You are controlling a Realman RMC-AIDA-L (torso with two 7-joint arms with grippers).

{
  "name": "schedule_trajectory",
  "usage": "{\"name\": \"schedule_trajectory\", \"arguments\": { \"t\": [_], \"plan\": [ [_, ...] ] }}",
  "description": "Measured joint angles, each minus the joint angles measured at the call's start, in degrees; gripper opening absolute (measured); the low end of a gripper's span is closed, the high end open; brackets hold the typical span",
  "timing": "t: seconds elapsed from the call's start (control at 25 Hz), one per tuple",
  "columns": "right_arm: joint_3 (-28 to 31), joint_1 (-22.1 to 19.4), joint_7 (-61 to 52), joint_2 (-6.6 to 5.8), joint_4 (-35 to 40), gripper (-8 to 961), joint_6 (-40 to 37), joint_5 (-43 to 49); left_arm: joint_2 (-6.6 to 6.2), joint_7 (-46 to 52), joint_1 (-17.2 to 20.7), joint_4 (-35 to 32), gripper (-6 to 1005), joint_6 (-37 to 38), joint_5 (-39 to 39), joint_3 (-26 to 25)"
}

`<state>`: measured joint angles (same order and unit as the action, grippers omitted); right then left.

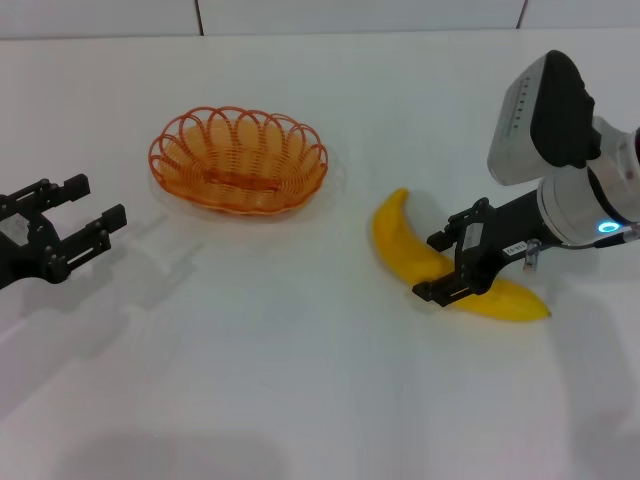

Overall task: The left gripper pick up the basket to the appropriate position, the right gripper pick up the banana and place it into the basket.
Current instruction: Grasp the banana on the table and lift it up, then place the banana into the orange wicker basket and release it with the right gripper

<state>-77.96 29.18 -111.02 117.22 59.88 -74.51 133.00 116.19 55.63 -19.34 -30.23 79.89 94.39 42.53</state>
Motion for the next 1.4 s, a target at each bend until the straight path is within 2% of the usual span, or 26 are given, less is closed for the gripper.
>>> {"name": "schedule_trajectory", "arguments": {
  "t": [0.4, 0.6, 0.72, 0.88, 1.04, 1.16, 1.4],
  "plan": [
    [1.0, 0.4, -0.4, -0.28, 0.9, 644, -1.5, 0.1, 0.00, 0.0, 0.0, 0.0, 616, 0.0, 0.0, -0.1],
    [4.8, -0.1, -0.4, -0.26, 6.2, 478, -4.6, -0.5, 0.00, 0.0, 0.1, 0.0, 616, 0.0, -0.1, -0.1],
    [5.1, -0.1, -0.2, -0.06, 9.8, 478, -5.1, -2.3, 0.00, 0.0, 0.1, 0.0, 616, 0.0, -0.1, -0.1],
    [2.3, 1.3, 0.2, 0.04, 11.9, 478, -3.0, -6.7, 0.00, 0.0, 0.0, 0.0, 616, 0.0, 0.0, -0.1],
    [-3.2, 5.3, -0.3, 0.07, 10.8, 479, 2.4, -9.5, 0.00, 0.0, 0.0, 0.0, 616, 0.0, 0.0, -0.1],
    [-9.4, 9.3, -2.3, 0.11, 8.2, 479, 8.5, -10.0, 0.00, 0.0, -0.1, 0.0, 616, 0.0, 0.0, 0.0],
    [-17.9, 16.4, -5.8, 0.28, 1.2, 479, 20.5, -10.3, 0.00, 0.0, -0.8, 0.2, 616, 0.0, 0.0, 0.1]
  ]
}}
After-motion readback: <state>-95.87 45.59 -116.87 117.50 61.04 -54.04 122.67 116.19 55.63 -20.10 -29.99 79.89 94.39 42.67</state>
